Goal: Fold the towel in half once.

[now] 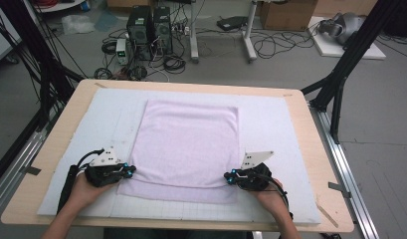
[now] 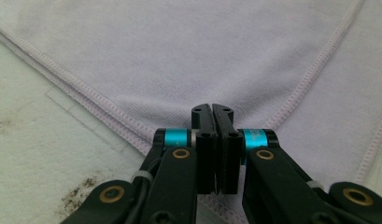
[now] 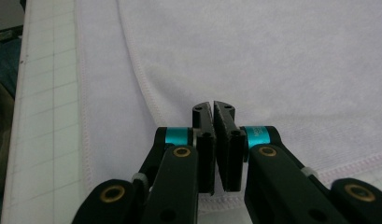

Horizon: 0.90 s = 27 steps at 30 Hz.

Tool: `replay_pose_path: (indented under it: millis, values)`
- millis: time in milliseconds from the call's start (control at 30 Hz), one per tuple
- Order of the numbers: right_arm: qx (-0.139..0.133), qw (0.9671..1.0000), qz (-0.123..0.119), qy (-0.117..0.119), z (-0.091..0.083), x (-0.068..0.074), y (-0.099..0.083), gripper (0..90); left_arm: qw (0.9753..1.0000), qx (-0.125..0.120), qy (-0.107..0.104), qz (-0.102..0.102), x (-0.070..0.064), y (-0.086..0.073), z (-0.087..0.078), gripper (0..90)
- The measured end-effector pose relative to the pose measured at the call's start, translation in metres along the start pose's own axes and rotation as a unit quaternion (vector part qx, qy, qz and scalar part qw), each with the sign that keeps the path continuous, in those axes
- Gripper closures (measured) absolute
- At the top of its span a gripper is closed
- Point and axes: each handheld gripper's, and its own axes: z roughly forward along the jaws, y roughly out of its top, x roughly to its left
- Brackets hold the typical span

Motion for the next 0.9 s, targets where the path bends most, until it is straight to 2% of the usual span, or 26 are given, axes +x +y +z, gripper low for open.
replay_pose_path:
  millis: [200, 300, 467, 600, 667, 733, 767, 800, 833, 900]
  values:
    - [-0.018, 0.9998, 0.001, 0.009, -0.007, -0.003, 0.007, 87.5, 0.9998, -0.011, 0.005, -0.012, 0.002, -0.001, -0.009, 88.0]
    - [-0.02, 0.9997, -0.008, 0.01, -0.012, -0.002, 0.014, 87.5, 0.9998, -0.015, 0.009, -0.011, 0.002, 0.002, -0.015, 88.1]
    - [-0.036, 0.9992, -0.015, 0.014, -0.024, -0.002, 0.028, 87.5, 0.9989, -0.04, 0.02, -0.015, -0.002, 0.01, -0.032, 88.3]
    - [-0.044, 0.9985, -0.027, 0.021, -0.032, 0.01, 0.034, 87.6, 0.9985, -0.048, 0.025, -0.008, -0.011, 0.013, -0.048, 88.4]
    - [-0.04, 0.9982, -0.033, 0.029, -0.034, 0.019, 0.032, 87.5, 0.9985, -0.051, 0.018, -0.003, -0.019, 0.007, -0.056, 88.3]
    - [-0.033, 0.9982, -0.024, 0.044, -0.03, 0.025, 0.023, 84.2, 0.999, -0.043, 0.011, -0.001, -0.024, -0.001, -0.057, 87.3]
    - [-0.023, 0.9984, -0.016, 0.049, -0.027, 0.027, 0.017, 81.5, 0.9994, -0.035, 0.009, 0.0, -0.027, -0.005, -0.056, 83.1]
    - [-0.012, 0.9988, -0.016, 0.045, -0.023, 0.028, 0.012, 77.7, 0.9996, -0.027, 0.009, 0.002, -0.03, -0.008, -0.054, 74.7]
    - [-0.007, 0.9992, -0.011, 0.039, -0.02, 0.029, 0.006, 73.8, 0.9997, -0.023, 0.01, 0.001, -0.031, -0.01, -0.053, 70.5]
    - [-0.006, 0.9987, -0.002, 0.05, -0.015, 0.029, 0.002, 70.3, 0.9999, -0.013, 0.006, 0.002, -0.032, -0.013, -0.045, 69.4]
